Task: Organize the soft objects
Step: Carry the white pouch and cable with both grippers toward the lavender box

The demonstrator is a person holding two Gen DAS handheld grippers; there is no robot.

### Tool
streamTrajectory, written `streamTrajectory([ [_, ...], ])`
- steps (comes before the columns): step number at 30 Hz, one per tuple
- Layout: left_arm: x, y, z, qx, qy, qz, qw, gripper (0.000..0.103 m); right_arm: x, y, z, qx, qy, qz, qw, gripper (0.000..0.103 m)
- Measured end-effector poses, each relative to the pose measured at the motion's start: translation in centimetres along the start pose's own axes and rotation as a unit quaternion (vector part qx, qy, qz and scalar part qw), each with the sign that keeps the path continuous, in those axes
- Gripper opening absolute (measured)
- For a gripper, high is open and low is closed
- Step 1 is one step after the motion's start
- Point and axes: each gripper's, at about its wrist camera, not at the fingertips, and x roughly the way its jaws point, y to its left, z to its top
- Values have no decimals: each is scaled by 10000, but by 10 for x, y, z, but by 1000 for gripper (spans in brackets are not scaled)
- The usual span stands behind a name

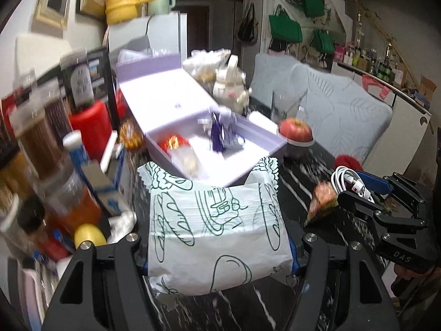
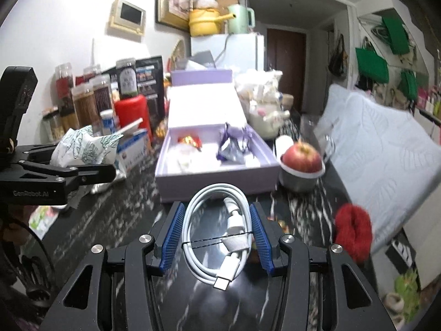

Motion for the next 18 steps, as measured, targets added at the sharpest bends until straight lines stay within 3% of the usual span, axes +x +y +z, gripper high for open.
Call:
streamTrajectory([
  [7, -3, 3, 39, 162, -457, 106, 9988, 68, 12, -11, 34, -39, -157, 100, 9998, 48],
  [18, 22, 13, 87, 217, -744, 332, 9964, 68, 55, -37, 91, -89, -305, 217, 9993, 48],
])
